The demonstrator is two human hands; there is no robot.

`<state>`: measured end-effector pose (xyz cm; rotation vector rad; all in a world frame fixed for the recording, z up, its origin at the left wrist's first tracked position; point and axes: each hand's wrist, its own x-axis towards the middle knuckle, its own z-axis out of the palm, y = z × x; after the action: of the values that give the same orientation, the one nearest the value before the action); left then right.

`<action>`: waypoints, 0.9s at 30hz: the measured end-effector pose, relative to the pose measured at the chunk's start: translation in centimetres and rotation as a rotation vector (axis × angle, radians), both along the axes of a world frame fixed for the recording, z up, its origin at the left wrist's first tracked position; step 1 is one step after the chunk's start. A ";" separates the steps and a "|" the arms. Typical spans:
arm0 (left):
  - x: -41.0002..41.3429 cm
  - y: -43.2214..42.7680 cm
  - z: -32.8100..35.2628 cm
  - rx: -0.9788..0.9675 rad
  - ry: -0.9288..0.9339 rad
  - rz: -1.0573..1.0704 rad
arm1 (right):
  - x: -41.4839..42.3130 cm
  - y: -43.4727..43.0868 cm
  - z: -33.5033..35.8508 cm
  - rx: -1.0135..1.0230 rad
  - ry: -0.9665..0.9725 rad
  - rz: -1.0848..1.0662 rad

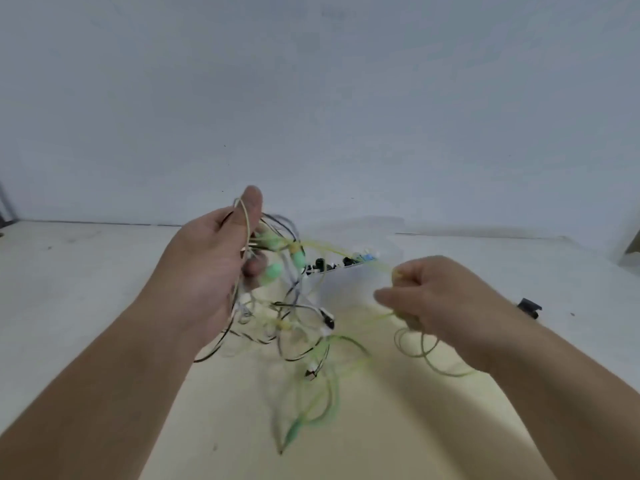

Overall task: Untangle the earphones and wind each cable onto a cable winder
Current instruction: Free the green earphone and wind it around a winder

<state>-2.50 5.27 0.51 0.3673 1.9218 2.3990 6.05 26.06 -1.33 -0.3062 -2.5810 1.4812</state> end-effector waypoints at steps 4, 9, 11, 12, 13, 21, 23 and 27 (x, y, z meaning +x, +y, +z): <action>-0.4 -0.6 -0.3 -0.241 0.026 -0.012 | -0.3 1.6 0.7 -0.174 0.206 -0.271; -1.4 -1.2 -0.9 -0.449 0.003 0.050 | -0.3 2.7 1.4 -0.583 0.393 -0.433; -1.9 -1.5 -1.2 -0.570 0.059 0.120 | -0.3 2.5 1.6 -0.748 0.441 -0.403; -2.0 -1.6 -1.3 -0.598 0.069 0.130 | -0.3 2.3 1.6 -0.814 0.450 -0.379; -2.0 -1.8 -1.3 -0.608 0.066 0.120 | -0.2 2.1 1.6 -0.871 0.450 -0.351; -1.8 -2.2 -1.3 -0.647 0.035 -0.113 | 0.7 1.6 2.4 -0.881 0.378 -0.085; -1.8 -2.4 -1.2 -0.680 0.038 -0.120 | 0.8 1.2 2.2 -0.833 0.326 0.013; -1.5 -2.6 -0.9 -0.792 0.081 -0.008 | 0.6 0.6 1.6 -0.768 0.242 0.100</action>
<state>-4.01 2.68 -0.37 0.4072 2.6608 1.4361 6.68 26.62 0.29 -0.0646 -1.7718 2.3268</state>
